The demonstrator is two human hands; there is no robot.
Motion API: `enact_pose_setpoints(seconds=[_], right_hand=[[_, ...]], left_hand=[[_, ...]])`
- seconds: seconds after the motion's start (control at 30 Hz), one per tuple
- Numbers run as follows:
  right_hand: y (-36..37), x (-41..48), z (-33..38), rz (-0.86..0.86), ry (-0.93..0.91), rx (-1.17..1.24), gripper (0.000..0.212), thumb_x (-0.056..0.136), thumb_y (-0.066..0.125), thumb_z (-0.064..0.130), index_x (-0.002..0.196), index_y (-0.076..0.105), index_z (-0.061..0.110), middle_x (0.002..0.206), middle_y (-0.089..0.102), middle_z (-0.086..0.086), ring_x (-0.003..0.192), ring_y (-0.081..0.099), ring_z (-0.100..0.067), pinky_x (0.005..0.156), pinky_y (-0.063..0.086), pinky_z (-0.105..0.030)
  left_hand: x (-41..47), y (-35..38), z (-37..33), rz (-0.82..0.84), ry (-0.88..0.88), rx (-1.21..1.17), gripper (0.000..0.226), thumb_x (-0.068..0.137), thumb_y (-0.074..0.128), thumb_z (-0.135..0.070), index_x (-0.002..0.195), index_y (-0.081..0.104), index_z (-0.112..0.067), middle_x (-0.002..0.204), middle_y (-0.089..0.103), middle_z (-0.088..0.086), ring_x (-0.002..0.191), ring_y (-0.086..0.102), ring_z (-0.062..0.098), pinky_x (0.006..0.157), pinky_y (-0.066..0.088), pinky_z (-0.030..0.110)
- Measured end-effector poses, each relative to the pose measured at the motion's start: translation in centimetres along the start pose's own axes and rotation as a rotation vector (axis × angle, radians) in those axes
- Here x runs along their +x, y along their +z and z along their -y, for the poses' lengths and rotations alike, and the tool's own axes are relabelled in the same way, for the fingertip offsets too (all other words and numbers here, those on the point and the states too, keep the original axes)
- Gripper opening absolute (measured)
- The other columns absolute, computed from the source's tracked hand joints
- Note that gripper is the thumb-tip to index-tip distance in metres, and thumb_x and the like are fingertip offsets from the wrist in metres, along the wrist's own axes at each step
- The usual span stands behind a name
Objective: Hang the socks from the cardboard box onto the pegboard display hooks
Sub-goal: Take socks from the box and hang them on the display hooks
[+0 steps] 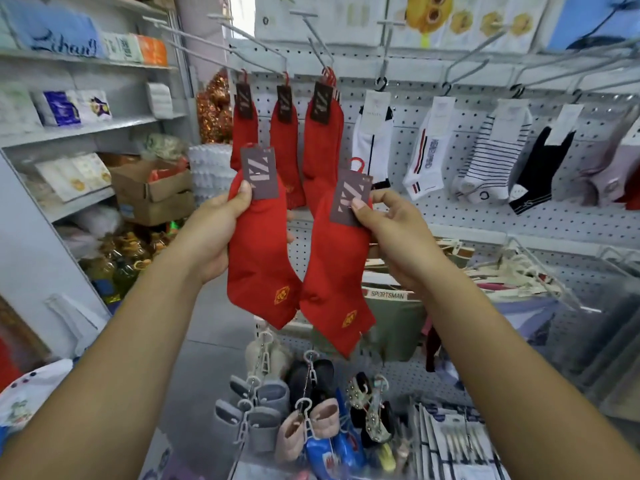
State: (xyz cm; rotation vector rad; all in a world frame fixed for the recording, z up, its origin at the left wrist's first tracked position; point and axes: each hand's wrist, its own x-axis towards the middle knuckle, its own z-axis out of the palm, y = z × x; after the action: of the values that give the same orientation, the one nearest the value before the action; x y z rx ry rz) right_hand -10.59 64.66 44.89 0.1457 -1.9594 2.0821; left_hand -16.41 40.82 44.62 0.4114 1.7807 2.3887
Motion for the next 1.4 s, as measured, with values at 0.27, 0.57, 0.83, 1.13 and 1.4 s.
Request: enact_pose_setpoints(seconds=[0.27,0.57,0.83,1.13,1.4], right_hand=[[5.5,7.6,-3.9,0.073,-0.015,-0.094,0.014,0.100,0.062,0.027,0.108,0.064,0.016,0.097,0.078,-0.011,0.087,0.075,-0.023,0.073,0.060,-0.036],[11.7,12.7,-11.0,0.054,0.132,-0.073,0.010,0.100,0.062,0.016,0.106,0.068,0.013,0.092,0.079,-0.010,0.082,0.076,-0.018,0.061,0.058,-0.027],[14.1,17.9,-9.4,-0.045,-0.054,-0.181,0.015,0.100,0.061,0.027,0.101,0.067,0.014,0.096,0.076,-0.019,0.093,0.074,-0.031,0.079,0.059,-0.046],[14.0,27.1,-2.4,-0.355,-0.220,-0.343,0.026,0.101,0.056,0.027,0.104,0.060,0.002,0.081,0.051,-0.005,0.071,0.048,-0.015,0.067,0.044,-0.030],[14.4,29.9,0.4,-0.365,-0.291,-0.371,0.011,0.102,0.054,0.019,0.108,0.060,0.012,0.089,0.066,-0.005,0.077,0.060,-0.015,0.072,0.051,-0.035]], left_hand=[[7.4,-6.3,0.0,-0.197,-0.015,-0.061,0.028,0.104,0.056,-0.031,0.116,0.072,-0.012,0.102,0.078,0.017,0.089,0.078,0.030,0.064,0.063,0.037],[12.4,-12.8,3.3,-0.352,-0.096,0.008,0.022,0.104,0.057,-0.025,0.099,0.076,-0.015,0.094,0.080,0.008,0.082,0.078,0.021,0.072,0.061,0.034],[15.0,-14.6,3.6,-0.377,-0.052,0.004,0.038,0.104,0.057,-0.032,0.076,0.082,-0.038,0.089,0.081,-0.001,0.081,0.078,0.015,0.062,0.060,0.028],[19.1,-13.8,0.7,-0.293,0.033,0.067,0.025,0.104,0.056,-0.033,0.108,0.076,-0.020,0.096,0.080,0.003,0.088,0.078,0.021,0.075,0.063,0.034],[20.1,-11.8,0.1,-0.146,0.030,0.030,0.034,0.106,0.051,-0.036,0.114,0.073,-0.011,0.099,0.078,0.020,0.091,0.076,0.038,0.086,0.061,0.052]])
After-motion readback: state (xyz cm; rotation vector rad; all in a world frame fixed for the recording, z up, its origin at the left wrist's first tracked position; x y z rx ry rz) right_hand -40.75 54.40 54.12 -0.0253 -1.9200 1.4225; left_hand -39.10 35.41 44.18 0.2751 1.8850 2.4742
